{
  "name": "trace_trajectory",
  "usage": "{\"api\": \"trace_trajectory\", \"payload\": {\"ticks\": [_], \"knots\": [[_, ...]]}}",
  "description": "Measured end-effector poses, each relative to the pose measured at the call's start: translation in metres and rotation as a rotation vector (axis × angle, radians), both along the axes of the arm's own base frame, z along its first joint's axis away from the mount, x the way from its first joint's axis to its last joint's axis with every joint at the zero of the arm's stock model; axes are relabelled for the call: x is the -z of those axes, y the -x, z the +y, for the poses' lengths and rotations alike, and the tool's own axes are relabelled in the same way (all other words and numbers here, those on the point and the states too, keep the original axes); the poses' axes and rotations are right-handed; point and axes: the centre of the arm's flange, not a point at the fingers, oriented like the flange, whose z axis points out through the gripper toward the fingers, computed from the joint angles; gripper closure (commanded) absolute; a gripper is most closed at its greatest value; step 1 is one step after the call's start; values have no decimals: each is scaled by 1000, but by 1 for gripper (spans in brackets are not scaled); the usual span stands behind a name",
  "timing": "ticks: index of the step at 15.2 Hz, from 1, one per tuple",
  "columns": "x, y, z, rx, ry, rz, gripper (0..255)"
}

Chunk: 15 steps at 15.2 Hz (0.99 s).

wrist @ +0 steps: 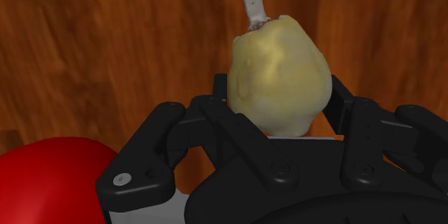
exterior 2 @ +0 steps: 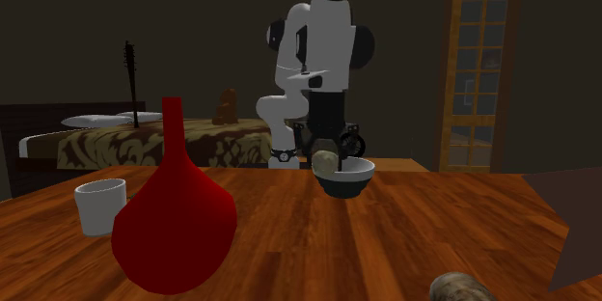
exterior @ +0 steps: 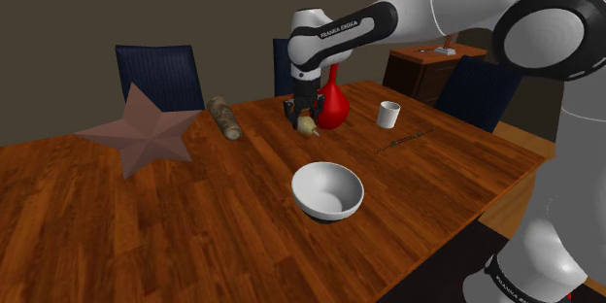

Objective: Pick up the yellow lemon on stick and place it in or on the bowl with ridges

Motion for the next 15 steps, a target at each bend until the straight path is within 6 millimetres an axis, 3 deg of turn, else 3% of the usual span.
{"api": "trace_trajectory", "payload": {"ticks": [8, 15], "knots": [[-38, 5, 2, 0, 0, 0, 255], [-44, 80, 41, 0, 0, 0, 255]]}}
